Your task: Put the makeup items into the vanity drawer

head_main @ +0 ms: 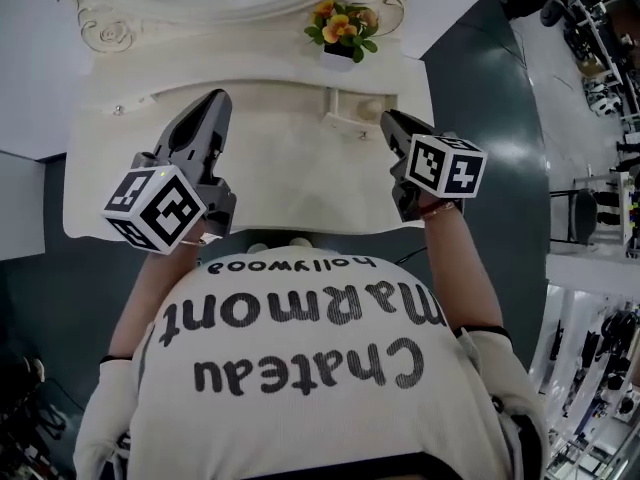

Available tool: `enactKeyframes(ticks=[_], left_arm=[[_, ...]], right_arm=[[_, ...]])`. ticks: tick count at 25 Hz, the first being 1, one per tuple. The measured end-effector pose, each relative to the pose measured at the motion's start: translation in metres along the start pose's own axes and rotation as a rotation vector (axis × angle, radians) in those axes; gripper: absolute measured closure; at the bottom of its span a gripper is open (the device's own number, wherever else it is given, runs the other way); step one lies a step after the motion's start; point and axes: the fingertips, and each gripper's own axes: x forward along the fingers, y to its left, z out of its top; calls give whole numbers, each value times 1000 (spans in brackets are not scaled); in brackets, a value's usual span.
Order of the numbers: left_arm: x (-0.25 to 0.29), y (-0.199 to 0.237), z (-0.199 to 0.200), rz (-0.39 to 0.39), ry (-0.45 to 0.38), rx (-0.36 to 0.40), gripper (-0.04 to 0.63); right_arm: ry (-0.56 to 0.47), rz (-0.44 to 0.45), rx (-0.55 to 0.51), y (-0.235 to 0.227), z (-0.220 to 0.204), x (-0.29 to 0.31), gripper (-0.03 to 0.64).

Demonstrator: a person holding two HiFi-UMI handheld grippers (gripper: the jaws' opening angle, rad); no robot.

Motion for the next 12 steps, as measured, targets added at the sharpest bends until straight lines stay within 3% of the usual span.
enactKeyframes(ticks=[6,9,12], left_arm=[[14,-9,-24,-17,42,48,588],[19,-20,-28,-47,49,73,588],[21,-29,-27,-70,42,113,588]], right_arm=[[-265,6,260,18,26,-25,568],[-404,4,270,24,42,-42,569],[-482,-16,241,28,51,-57,571]])
